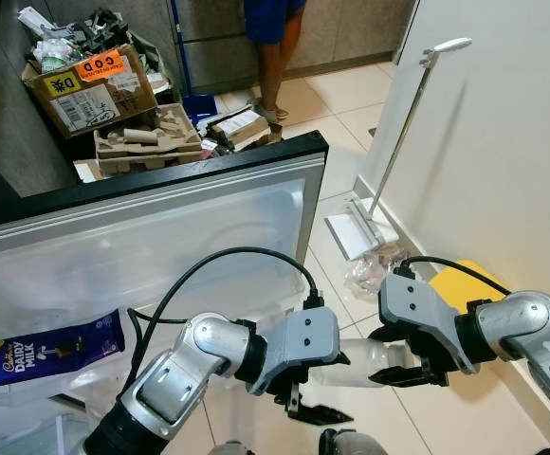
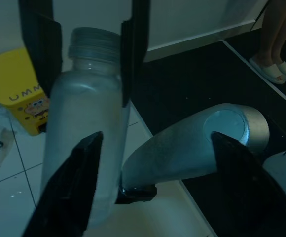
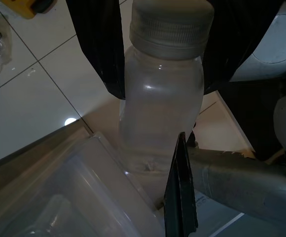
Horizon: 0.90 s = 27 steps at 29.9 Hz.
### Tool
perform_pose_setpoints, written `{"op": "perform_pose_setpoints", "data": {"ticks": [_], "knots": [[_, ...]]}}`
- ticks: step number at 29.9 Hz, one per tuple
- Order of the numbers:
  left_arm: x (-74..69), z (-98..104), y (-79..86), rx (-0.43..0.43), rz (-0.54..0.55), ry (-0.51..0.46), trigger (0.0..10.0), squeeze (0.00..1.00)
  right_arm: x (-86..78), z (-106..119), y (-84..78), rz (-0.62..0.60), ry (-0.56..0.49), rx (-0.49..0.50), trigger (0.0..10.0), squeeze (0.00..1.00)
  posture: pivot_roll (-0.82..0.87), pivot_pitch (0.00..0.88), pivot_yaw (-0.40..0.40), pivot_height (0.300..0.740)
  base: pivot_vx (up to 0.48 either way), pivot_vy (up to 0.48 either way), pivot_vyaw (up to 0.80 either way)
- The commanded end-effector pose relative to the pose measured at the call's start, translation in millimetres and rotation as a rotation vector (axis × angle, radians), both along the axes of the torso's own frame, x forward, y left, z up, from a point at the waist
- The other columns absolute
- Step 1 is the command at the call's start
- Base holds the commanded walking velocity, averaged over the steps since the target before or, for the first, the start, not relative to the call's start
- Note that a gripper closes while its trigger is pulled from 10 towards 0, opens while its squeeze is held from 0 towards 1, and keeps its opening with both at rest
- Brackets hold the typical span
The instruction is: Restocking fridge
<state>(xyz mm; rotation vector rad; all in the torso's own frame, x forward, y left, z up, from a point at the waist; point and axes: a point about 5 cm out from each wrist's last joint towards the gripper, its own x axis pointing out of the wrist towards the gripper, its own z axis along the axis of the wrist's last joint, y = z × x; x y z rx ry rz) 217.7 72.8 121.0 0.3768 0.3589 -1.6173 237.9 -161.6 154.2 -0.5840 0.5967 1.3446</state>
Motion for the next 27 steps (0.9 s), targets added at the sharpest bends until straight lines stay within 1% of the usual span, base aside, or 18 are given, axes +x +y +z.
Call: {"op": "perform_pose_setpoints", "data": {"ticks": [1, 6, 11, 12, 15, 18, 20, 22, 25, 27], "knots": [[-4.8, -10.5, 1.2, 0.037, -0.006, 0.035, 10.0, 1.0, 1.2, 11.2, 4.0, 0.035, -0.046, 0.036, 10.0, 0.0, -0.12, 0.125, -0.067, 0.74, 0.0, 0.0, 0.0], [-2.2, -12.1, 1.8, 0.043, 0.014, 0.032, 10.0, 1.0, 2.0, 10.9, 4.2, 0.032, -0.051, 0.036, 10.0, 0.0, -0.12, 0.125, -0.066, 0.74, 0.0, 0.0, 0.0], [5.2, -17.1, 2.0, 0.075, 0.06, -0.011, 10.0, 1.0, 2.0, 10.7, 4.3, 0.032, -0.051, 0.036, 10.0, 0.0, -0.12, 0.126, -0.066, 0.74, 0.0, 0.0, 0.0], [8.8, -19.2, 2.4, 0.088, 0.082, -0.028, 10.0, 0.0, 1.8, 10.5, 4.3, 0.032, -0.05, 0.036, 10.0, 0.0, -0.13, 0.125, -0.067, 0.74, 0.0, 0.0, 0.0], [14.8, -22.3, 3.0, 0.111, 0.115, -0.06, 10.0, 0.0, 1.0, 10.2, 4.5, 0.034, -0.046, 0.038, 10.0, 0.0, -0.13, 0.125, -0.067, 0.74, 0.0, 0.0, 0.0], [17.4, -21.5, 2.1, 0.101, 0.133, -0.071, 10.0, 0.0, -0.8, 8.9, 4.4, 0.039, -0.035, 0.035, 10.0, 0.0, -0.13, 0.125, -0.067, 0.74, 0.0, 0.0, 0.0], [23.0, -19.7, 0.2, 0.082, 0.168, -0.098, 10.0, 0.0, -4.5, 5.6, 4.4, 0.05, -0.015, 0.028, 10.0, 0.0, -0.13, 0.125, -0.067, 0.74, 0.0, 0.0, 0.0], [25.0, -19.0, -0.6, 0.075, 0.178, -0.108, 10.0, 0.0, -5.9, 4.4, 4.7, 0.054, -0.009, 0.027, 10.0, 0.0, -0.13, 0.124, -0.066, 0.74, 0.0, 0.0, 0.0], [25.3, -18.8, -1.7, 0.066, 0.175, -0.112, 10.0, 0.0, -6.0, 4.1, 5.8, 0.055, -0.01, 0.031, 10.0, 0.0, -0.13, 0.123, -0.065, 0.74, 0.0, 0.0, 0.0], [22.8, -19.1, -2.9, 0.054, 0.156, -0.104, 10.0, 0.0, -3.9, 5.8, 6.8, 0.051, -0.024, 0.039, 10.0, 0.0, -0.13, 0.121, -0.065, 0.74, 0.0, 0.0, 0.0]]}}
